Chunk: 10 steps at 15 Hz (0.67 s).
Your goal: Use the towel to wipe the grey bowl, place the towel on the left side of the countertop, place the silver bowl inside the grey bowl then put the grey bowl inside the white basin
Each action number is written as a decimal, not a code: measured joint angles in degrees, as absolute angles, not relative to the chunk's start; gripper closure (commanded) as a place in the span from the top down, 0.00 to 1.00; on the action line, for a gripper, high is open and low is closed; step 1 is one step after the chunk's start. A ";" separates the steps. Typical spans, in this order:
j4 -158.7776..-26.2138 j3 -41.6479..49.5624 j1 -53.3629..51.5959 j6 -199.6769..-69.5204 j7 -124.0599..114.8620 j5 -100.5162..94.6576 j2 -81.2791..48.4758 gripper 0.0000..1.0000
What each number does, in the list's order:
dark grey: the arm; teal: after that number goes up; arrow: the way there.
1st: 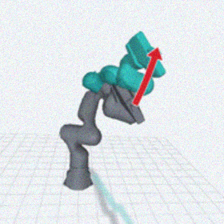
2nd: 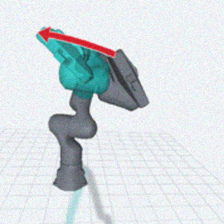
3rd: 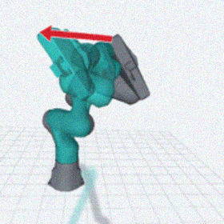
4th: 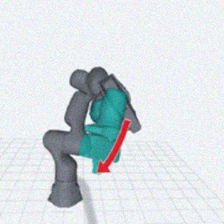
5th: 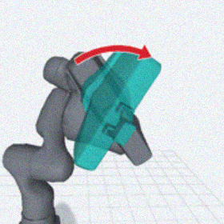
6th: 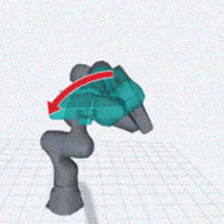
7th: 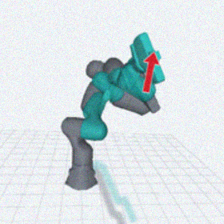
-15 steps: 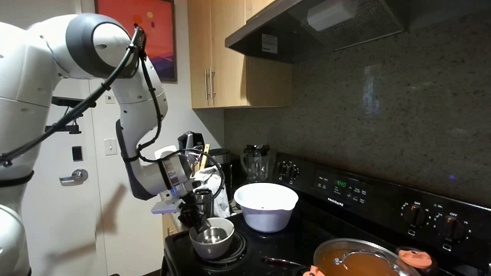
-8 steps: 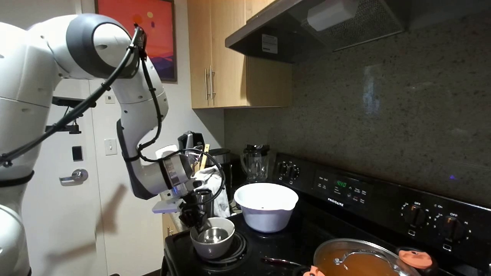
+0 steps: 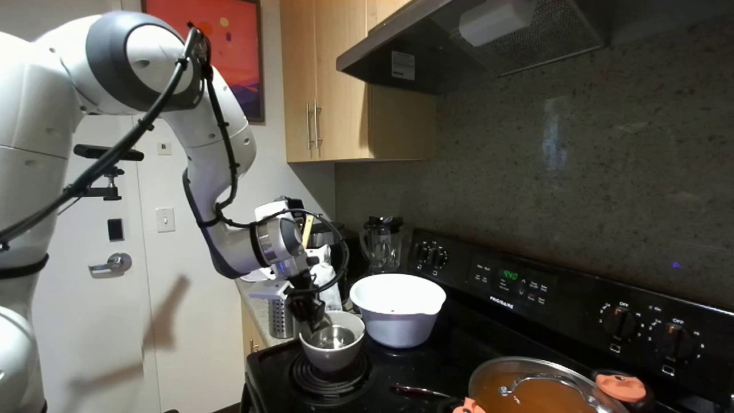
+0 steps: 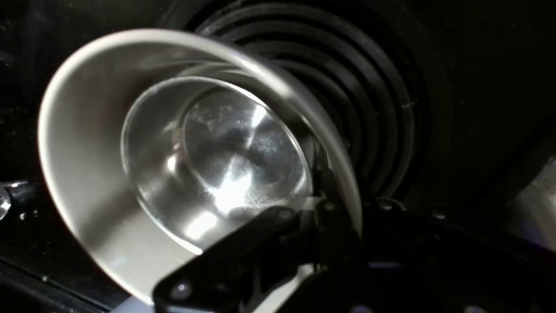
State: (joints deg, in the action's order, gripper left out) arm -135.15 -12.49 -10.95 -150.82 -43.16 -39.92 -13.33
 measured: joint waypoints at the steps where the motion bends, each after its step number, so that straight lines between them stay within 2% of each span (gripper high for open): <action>1: -134.50 -11.94 -11.40 -149.83 -42.03 -38.55 -12.60 0.07; 10: -130.11 -10.74 -13.34 -135.79 -40.58 -35.95 -3.57 0.06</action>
State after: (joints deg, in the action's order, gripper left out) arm -130.11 -10.74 -13.34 -135.79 -40.58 -35.95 -3.57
